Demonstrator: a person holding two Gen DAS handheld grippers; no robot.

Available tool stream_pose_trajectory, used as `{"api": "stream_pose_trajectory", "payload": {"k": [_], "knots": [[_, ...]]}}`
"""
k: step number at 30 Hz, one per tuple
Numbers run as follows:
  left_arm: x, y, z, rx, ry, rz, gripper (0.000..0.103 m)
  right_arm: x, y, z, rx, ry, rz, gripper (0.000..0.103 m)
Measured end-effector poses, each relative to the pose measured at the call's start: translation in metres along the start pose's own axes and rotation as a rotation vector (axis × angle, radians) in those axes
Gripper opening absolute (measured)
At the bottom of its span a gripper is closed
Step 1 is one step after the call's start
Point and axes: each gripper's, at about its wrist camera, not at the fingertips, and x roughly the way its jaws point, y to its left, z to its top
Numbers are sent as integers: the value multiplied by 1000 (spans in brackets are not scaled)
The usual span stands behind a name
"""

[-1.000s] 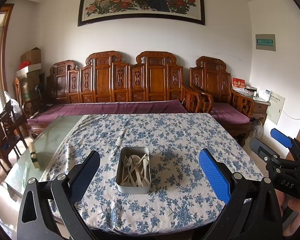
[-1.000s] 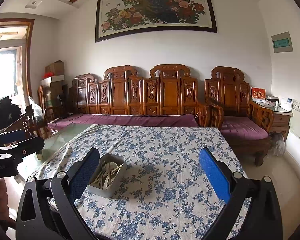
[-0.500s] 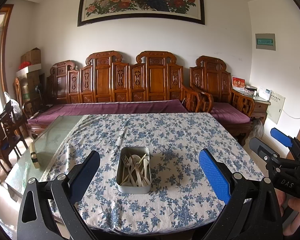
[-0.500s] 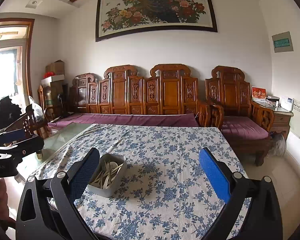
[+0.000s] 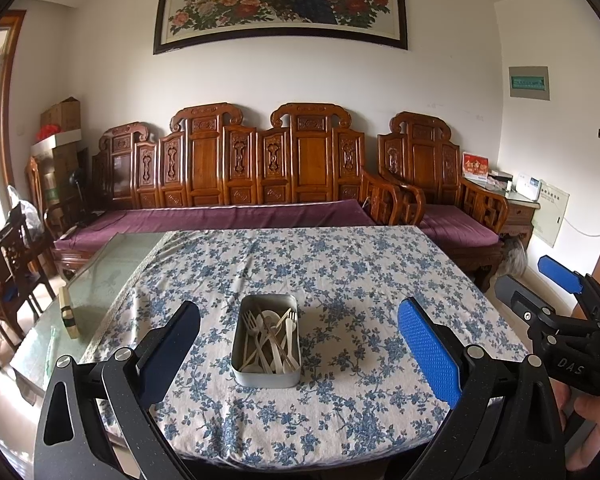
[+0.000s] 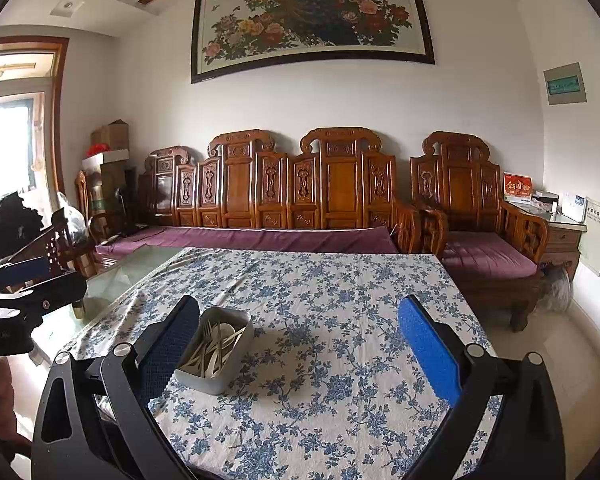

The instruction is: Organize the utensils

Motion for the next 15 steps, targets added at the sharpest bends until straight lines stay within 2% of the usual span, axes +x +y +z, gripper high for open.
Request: {"api": "stream_pose_trajectory", "payload": {"k": [15], "knots": [[-2, 0, -1, -1, 0, -6, 95, 1, 0, 0, 0, 0, 1, 100]]}}
